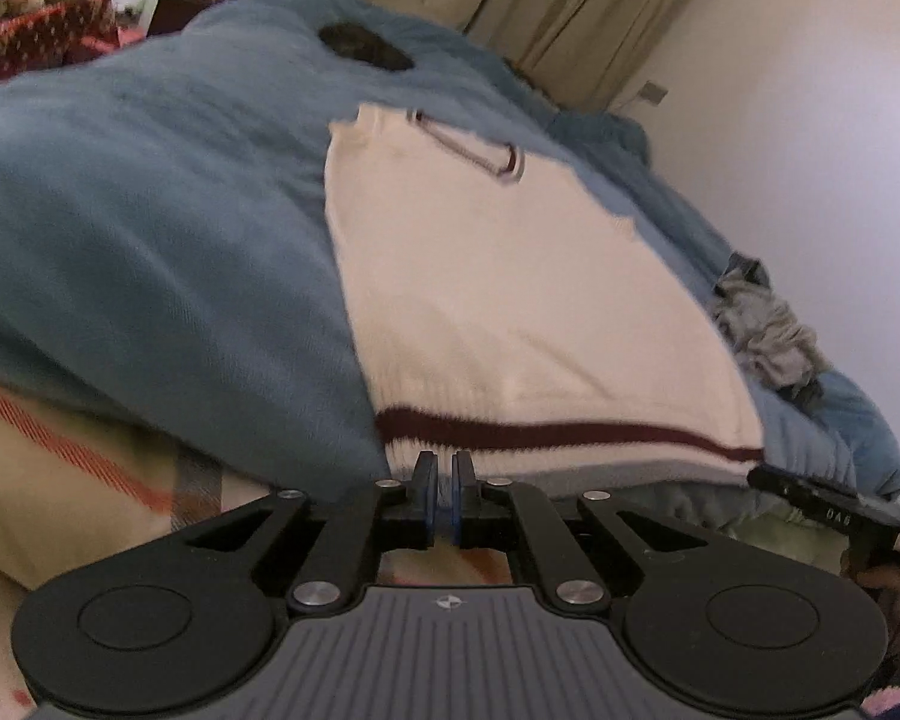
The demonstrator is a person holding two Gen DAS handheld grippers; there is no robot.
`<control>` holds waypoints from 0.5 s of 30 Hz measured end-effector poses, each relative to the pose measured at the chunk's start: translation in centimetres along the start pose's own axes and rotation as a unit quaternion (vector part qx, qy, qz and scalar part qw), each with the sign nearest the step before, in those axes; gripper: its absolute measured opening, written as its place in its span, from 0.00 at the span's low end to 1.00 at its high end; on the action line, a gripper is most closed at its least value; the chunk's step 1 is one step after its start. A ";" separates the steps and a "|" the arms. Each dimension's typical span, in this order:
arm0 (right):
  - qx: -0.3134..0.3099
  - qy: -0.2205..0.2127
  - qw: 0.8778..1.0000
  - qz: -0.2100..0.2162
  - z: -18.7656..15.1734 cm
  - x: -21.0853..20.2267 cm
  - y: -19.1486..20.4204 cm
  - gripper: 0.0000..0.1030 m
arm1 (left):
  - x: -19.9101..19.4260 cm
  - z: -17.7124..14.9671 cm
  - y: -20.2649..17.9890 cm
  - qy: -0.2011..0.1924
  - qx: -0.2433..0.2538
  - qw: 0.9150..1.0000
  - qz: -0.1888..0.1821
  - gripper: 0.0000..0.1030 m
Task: Fold clothes
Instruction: 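Close both grippers on the striped hem of the cream vest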
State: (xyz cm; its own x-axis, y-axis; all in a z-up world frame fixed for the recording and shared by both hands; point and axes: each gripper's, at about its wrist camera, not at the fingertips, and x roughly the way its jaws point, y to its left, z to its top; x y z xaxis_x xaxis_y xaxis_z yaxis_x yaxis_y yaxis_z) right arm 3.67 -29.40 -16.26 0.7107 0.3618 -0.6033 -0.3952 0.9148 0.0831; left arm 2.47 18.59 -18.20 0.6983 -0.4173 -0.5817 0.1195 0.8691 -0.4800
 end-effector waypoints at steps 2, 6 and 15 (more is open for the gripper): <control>0.001 -0.009 1.000 -0.013 0.1 -0.8 -0.7 0.26 | -0.4 0.6 -0.2 -0.019 0.006 1.000 0.005 0.06; 0.006 -0.016 0.999 -0.038 0.2 -1.3 -2.1 0.27 | 0.5 1.5 0.4 -0.020 0.013 1.000 0.015 0.06; 0.029 -0.017 0.998 -0.048 0.0 -1.5 -3.9 0.27 | 2.9 0.5 3.3 0.000 -0.046 0.999 0.016 0.07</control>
State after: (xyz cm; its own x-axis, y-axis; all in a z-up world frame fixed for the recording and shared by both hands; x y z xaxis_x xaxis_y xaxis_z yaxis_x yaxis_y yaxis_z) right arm 4.12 -33.48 -15.65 0.7642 0.2761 -0.5829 -0.2901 0.9543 0.0717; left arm 5.25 20.43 -21.11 0.7006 -0.3896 -0.5978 0.0323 0.8543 -0.5188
